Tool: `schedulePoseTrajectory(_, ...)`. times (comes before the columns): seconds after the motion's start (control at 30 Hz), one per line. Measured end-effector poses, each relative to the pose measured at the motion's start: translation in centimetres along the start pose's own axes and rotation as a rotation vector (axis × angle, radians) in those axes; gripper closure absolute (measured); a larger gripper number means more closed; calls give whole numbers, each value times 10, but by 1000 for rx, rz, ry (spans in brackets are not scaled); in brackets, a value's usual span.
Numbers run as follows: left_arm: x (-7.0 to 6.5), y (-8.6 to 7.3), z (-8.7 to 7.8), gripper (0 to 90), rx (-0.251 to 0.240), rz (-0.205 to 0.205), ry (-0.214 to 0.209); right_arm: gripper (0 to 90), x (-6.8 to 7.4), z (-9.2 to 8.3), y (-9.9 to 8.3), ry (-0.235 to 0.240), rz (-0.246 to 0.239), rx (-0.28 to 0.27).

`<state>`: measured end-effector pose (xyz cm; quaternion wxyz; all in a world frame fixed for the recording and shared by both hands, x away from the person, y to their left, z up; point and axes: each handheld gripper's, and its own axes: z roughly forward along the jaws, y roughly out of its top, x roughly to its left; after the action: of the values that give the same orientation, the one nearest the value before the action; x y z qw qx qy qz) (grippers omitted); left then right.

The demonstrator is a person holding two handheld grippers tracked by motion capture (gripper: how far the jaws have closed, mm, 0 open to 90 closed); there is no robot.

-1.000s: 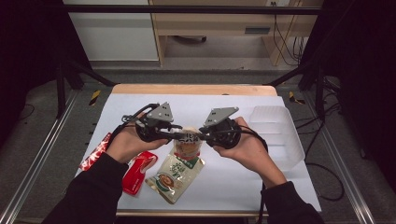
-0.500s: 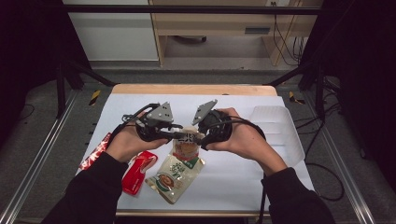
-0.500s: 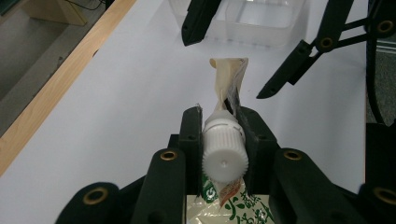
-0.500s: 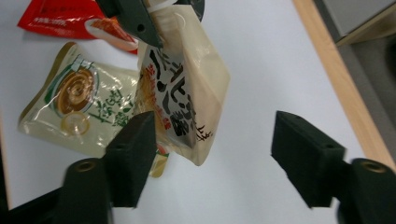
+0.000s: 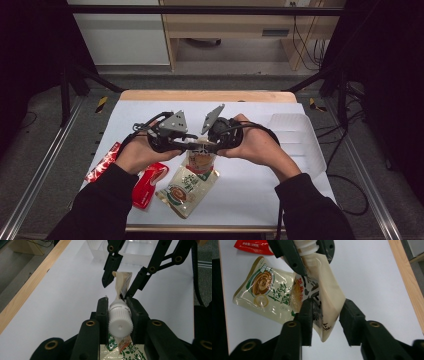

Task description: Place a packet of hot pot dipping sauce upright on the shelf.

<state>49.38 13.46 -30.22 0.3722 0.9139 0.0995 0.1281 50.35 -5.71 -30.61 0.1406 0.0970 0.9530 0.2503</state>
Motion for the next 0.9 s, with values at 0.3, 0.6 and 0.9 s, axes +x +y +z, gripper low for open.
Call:
schedulePoseTrajectory(0.3,2,-2,3,730,-11,-21,4,849,1,-1,1,-1,10,9)
schedulePoseTrajectory(0.6,5,-3,9,722,-33,-43,7,878,-3,-4,0,-9,23,29)
schedulePoseTrajectory(0.9,3,-2,11,469,-79,-61,53,882,-7,-13,-5,-27,32,39)
